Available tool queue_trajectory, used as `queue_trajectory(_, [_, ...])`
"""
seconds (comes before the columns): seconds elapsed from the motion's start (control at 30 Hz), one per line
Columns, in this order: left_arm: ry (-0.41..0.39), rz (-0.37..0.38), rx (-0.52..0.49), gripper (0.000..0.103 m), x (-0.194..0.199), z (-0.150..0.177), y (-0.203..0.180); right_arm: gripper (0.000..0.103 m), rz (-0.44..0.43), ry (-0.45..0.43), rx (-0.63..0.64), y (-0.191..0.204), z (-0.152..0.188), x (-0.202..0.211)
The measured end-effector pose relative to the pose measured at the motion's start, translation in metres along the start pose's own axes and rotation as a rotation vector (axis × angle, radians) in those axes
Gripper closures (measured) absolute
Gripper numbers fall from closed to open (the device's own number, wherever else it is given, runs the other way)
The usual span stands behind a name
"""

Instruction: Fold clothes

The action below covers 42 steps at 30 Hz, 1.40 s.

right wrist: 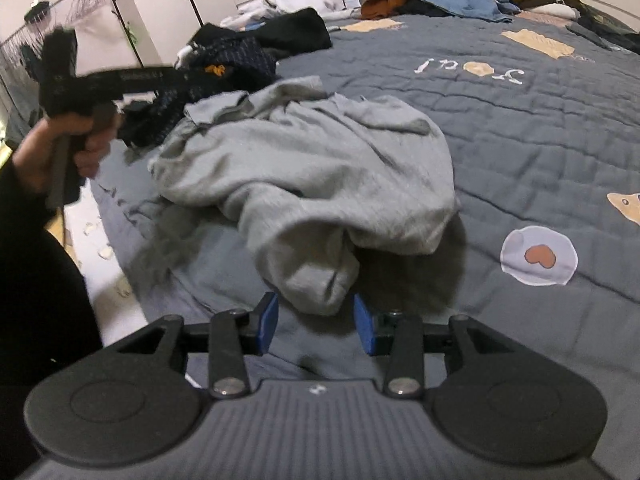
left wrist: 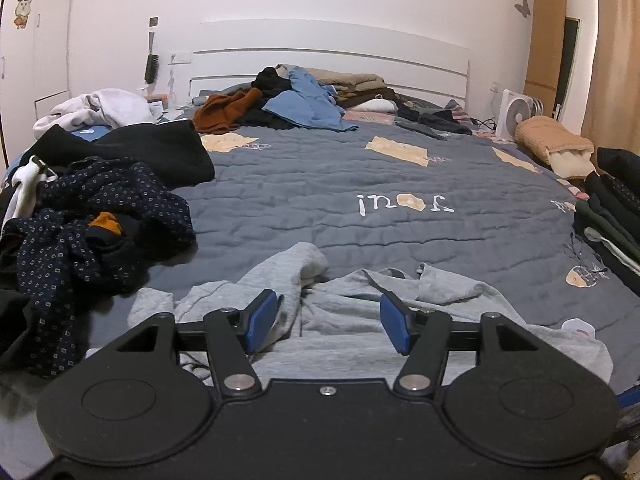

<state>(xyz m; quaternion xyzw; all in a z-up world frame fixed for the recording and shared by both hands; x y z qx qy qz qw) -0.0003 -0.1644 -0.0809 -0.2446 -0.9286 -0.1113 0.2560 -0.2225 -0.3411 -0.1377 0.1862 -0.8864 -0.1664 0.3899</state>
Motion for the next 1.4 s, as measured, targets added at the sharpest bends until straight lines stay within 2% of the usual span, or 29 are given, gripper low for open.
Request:
queue_trajectory(0.17, [0.006, 0.000, -0.003, 0.045, -0.003, 0.001, 0.000, 0.057, 0.001, 0.037, 0.013, -0.004, 0.007, -0.020])
queue_trajectory(0.37, [0.013, -0.002, -0.003, 0.045, -0.003, 0.002, 0.000, 0.055, 0.016, -0.001, 0.080, 0.000, 0.000, -0.035])
queue_trajectory(0.53, [0.019, 0.003, -0.007, 0.045, -0.003, 0.003, 0.001, 0.056, -0.003, -0.019, 0.043, -0.003, -0.005, -0.045])
queue_trajectory(0.63, [0.025, 0.003, -0.012, 0.045, -0.004, 0.005, 0.002, 0.060, -0.008, -0.031, 0.007, -0.005, -0.007, -0.047])
queue_trajectory(0.77, [0.031, 0.000, -0.019, 0.045, -0.004, 0.007, 0.003, 0.077, -0.033, -0.063, -0.047, -0.007, -0.012, -0.045])
queue_trajectory(0.8, [0.031, -0.001, -0.021, 0.045, -0.004, 0.007, 0.003, 0.079, -0.042, -0.075, -0.063, -0.008, -0.014, -0.043])
queue_trajectory(0.9, [0.033, -0.002, -0.026, 0.045, -0.004, 0.008, 0.002, 0.083, -0.085, -0.117, -0.117, -0.008, -0.021, -0.038])
queue_trajectory(1.17, [0.039, 0.001, -0.038, 0.045, -0.003, 0.010, 0.003, 0.087, -0.261, -0.313, -0.262, -0.004, -0.050, -0.008])
queue_trajectory(1.4, [0.035, 0.042, -0.049, 0.045, 0.001, 0.011, 0.001, 0.089, -0.312, -0.498, -0.375, -0.022, -0.071, 0.013])
Point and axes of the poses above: each gripper's, at about its wrist camera, not at the fingertips, and x roughly against the way its jaws point, y to its left, z to its underside, the point moved 8 cm from there along -x, roughly the way its jaws point, and after that the axes turned 15 degrees about -z, right-handed, at the moved point
